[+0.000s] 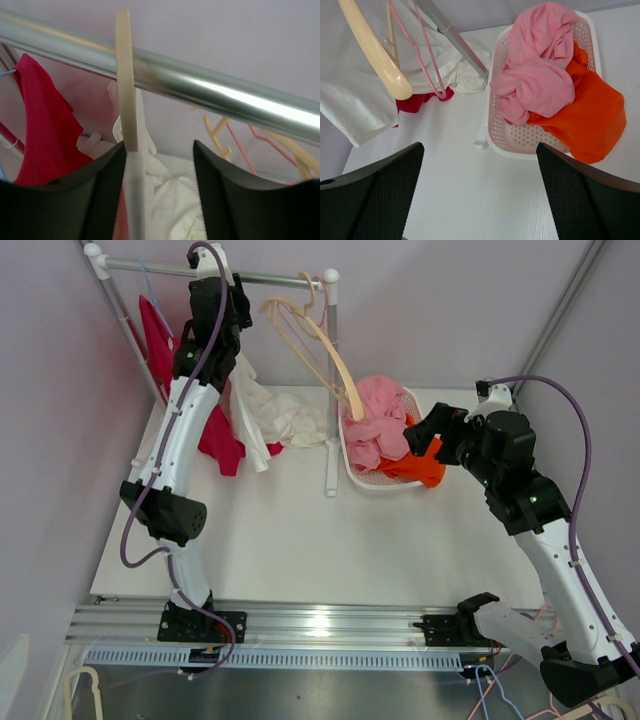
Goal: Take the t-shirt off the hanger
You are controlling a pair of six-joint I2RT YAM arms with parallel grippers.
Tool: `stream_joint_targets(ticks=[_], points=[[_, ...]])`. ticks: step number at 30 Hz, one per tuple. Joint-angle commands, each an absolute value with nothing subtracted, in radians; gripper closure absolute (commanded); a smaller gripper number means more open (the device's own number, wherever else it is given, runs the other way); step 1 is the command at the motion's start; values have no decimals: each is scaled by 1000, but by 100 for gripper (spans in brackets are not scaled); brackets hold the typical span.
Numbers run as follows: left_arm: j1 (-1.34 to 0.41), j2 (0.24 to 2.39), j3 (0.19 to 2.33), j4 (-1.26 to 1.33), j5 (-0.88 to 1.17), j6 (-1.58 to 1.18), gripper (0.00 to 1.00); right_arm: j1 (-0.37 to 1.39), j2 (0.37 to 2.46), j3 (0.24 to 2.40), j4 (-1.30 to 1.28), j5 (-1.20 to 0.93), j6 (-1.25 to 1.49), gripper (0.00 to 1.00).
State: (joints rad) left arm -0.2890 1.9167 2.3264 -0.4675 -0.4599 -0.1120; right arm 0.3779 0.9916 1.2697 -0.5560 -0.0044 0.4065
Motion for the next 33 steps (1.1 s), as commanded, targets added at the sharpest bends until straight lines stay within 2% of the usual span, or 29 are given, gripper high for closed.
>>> stream_joint_targets(ticks=[1, 3, 6, 8, 10, 11, 16, 22, 26, 33], points=[[-258, 1957, 2378, -377, -492, -98, 49, 380, 1000, 1321, -526, 31, 377, 1], [-245, 1971, 2365, -344, -488, -100, 61, 379, 1002, 1321, -526, 38, 371, 1], [-226, 1986, 2367, -327, -463, -103, 62, 380, 1011, 1330, -525, 35, 370, 1], [-218, 1997, 2367, -305, -453, -106, 67, 379, 1017, 1338, -525, 31, 371, 1], [-203, 2005, 2378, -299, -436, -109, 91, 379, 1016, 1342, -526, 25, 373, 0], [-198, 2005, 2382, -304, -431, -117, 98, 380, 1015, 1341, -526, 23, 373, 1], [-169, 1990, 2425, -331, -318, -164, 99, 380, 1009, 1338, -538, 21, 376, 1], [-172, 1865, 2418, -356, -235, -184, 99, 387, 1005, 1328, -540, 12, 387, 1], [-173, 1772, 2338, -347, -206, -198, 99, 393, 999, 1325, -531, -17, 399, 1], [-189, 1753, 2324, -437, -80, -247, 99, 402, 991, 1302, -506, -28, 416, 0]])
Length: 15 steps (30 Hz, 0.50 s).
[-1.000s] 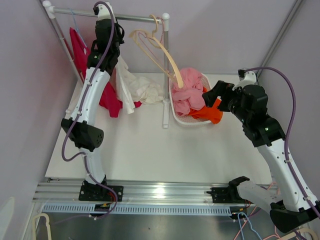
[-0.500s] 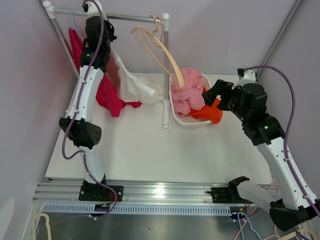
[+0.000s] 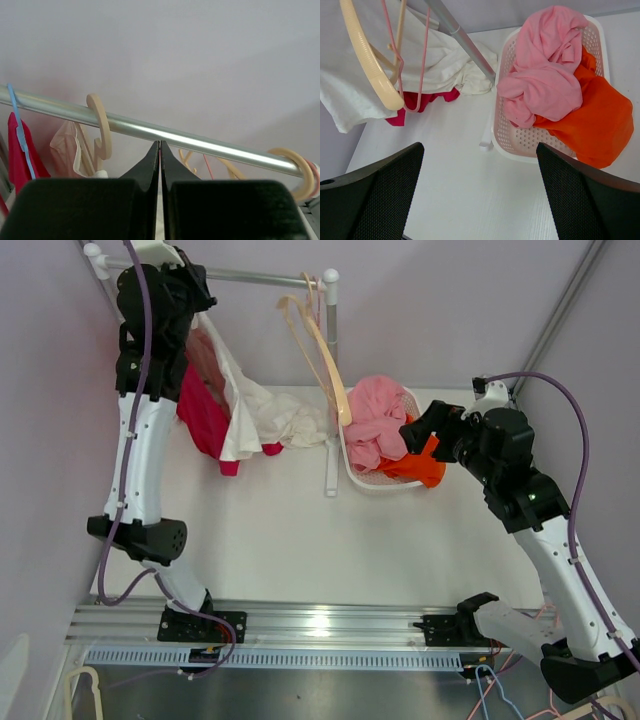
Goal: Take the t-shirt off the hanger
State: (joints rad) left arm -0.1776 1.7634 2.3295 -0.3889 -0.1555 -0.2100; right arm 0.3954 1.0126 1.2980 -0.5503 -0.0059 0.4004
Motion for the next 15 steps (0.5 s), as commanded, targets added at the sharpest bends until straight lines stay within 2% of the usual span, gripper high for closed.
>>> stream_joint_targets(ticks=[1, 2, 8, 9, 10, 15], points=[[-193, 1750, 2325, -451, -81, -245, 99, 405, 991, 1296, -500, -31, 416, 0], [-202, 1749, 2327, -462, -81, -247, 96, 403, 991, 1293, -497, -34, 419, 1], [-221, 1759, 2387, -537, -262, -224, 53, 408, 986, 1276, -482, -41, 426, 0], [-221, 1766, 2382, -538, -300, -213, 48, 408, 986, 1278, -483, -44, 425, 1], [-221, 1775, 2404, -545, -322, -200, 45, 408, 986, 1279, -485, -44, 420, 1], [-221, 1804, 2398, -532, -434, -198, 44, 408, 991, 1302, -492, -28, 413, 0]])
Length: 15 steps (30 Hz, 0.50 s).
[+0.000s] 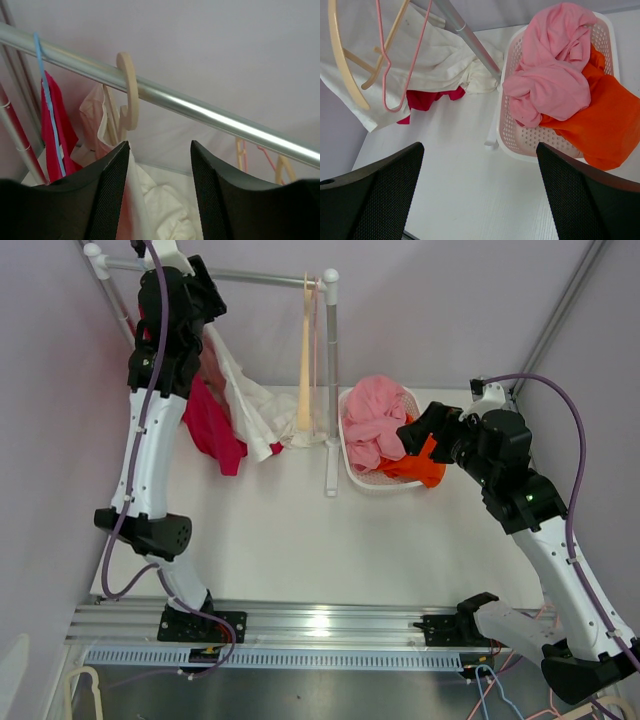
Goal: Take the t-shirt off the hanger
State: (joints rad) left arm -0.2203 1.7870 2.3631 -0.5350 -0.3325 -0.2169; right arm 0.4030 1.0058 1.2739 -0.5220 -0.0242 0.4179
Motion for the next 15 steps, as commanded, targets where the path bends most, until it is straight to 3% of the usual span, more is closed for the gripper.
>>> stream_joint_targets(ticks=[1, 6, 15], points=[[-221, 1812, 2404, -526, -455, -195, 43, 408, 989, 1302, -488, -29, 414, 0], [-221, 1870, 2447, -502, -479, -147, 37, 407, 996, 1312, -474, -28, 410, 1], [-219, 1922, 2413, -393, -540, -124, 38, 403, 1002, 1307, -460, -8, 388, 0]])
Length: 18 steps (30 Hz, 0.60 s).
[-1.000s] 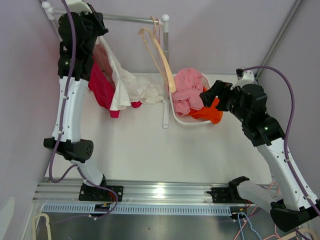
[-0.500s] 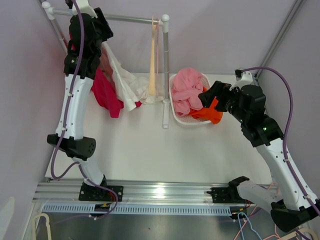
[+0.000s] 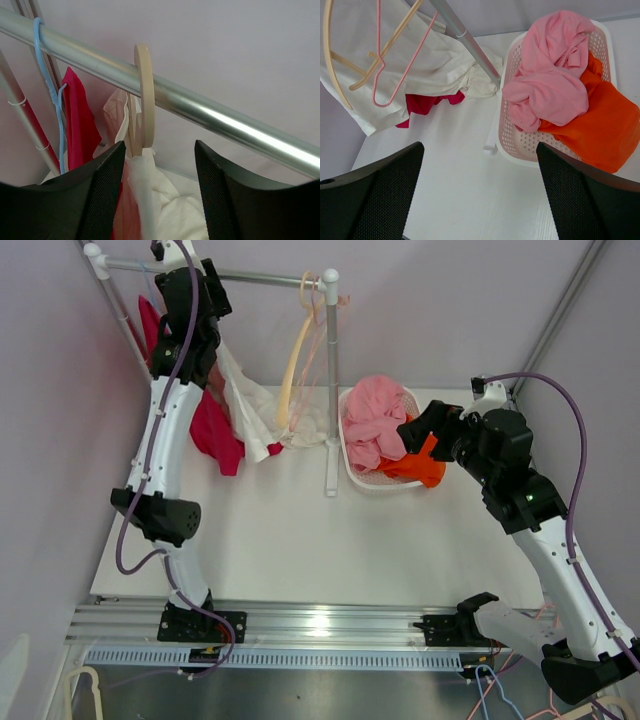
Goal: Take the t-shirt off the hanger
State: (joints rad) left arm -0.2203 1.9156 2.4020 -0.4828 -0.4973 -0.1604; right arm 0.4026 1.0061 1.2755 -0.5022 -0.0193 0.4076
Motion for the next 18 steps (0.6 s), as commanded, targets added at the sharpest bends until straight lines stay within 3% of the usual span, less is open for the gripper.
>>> stream_joint_targets(ticks=[1, 9, 13, 18], points=[[-219, 1928, 2416, -382, -548, -124, 38, 400, 1002, 1305, -460, -5, 384, 1], [-215, 2011, 2414, -245, -548, -80, 40, 388, 1011, 1299, -456, -5, 367, 1], [-206, 2048, 2410, -219, -564, -80, 51, 382, 1009, 1287, -449, -5, 364, 0], [-198, 2049, 2358, -166, -606, -77, 55, 367, 1017, 1273, -434, -18, 362, 0]])
